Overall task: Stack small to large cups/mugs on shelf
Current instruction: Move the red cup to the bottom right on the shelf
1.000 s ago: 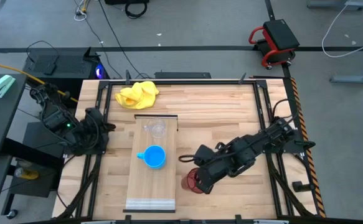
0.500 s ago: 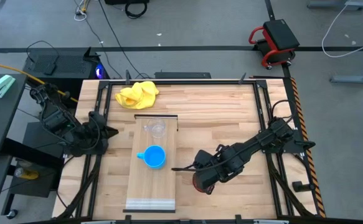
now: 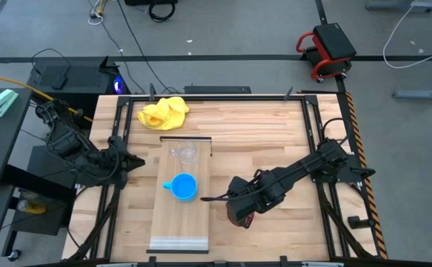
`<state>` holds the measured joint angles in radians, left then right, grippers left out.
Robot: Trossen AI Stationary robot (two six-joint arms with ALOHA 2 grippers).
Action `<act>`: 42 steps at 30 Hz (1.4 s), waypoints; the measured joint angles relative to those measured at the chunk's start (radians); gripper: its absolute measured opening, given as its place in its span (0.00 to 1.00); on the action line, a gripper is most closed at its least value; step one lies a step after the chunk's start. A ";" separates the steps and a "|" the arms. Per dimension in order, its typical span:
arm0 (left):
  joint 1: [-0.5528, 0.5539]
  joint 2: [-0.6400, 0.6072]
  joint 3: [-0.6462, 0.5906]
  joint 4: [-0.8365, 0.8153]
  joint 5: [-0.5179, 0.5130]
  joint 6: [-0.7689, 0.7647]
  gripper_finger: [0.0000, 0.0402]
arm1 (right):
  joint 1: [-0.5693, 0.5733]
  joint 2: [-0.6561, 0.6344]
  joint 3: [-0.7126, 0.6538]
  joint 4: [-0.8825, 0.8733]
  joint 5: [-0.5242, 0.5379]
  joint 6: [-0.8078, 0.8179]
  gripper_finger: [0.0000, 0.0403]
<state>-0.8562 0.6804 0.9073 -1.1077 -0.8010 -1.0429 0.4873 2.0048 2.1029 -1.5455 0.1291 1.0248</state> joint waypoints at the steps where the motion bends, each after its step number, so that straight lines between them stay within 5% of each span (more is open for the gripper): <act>1: 0.000 0.000 0.000 -0.004 0.015 0.000 0.10 | -0.002 0.000 0.000 0.000 0.001 0.000 0.01; 9: 0.000 0.021 0.000 -0.189 0.252 -0.210 0.10 | -0.010 0.000 0.000 0.000 0.000 -0.008 0.01; 20: 0.000 0.085 -0.044 -0.209 0.377 -0.282 0.11 | -0.043 -0.008 -0.001 -0.025 0.053 -0.051 0.01; 26: -0.007 0.076 -0.149 -0.092 0.382 -0.310 0.11 | -0.067 -0.045 -0.161 -0.021 -0.001 -0.076 0.01; 36: -0.008 0.077 -0.191 -0.011 0.376 -0.296 0.11 | 0.092 -0.451 -0.562 0.074 -0.016 0.372 0.01; 42: -0.007 0.079 -0.191 -0.006 0.369 -0.289 0.10 | 0.219 -0.539 -0.742 0.126 -0.070 0.579 0.01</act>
<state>-0.8631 0.7589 0.7162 -1.1140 -0.4324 -1.3315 0.7067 1.4658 1.3609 -1.4196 0.0593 1.6036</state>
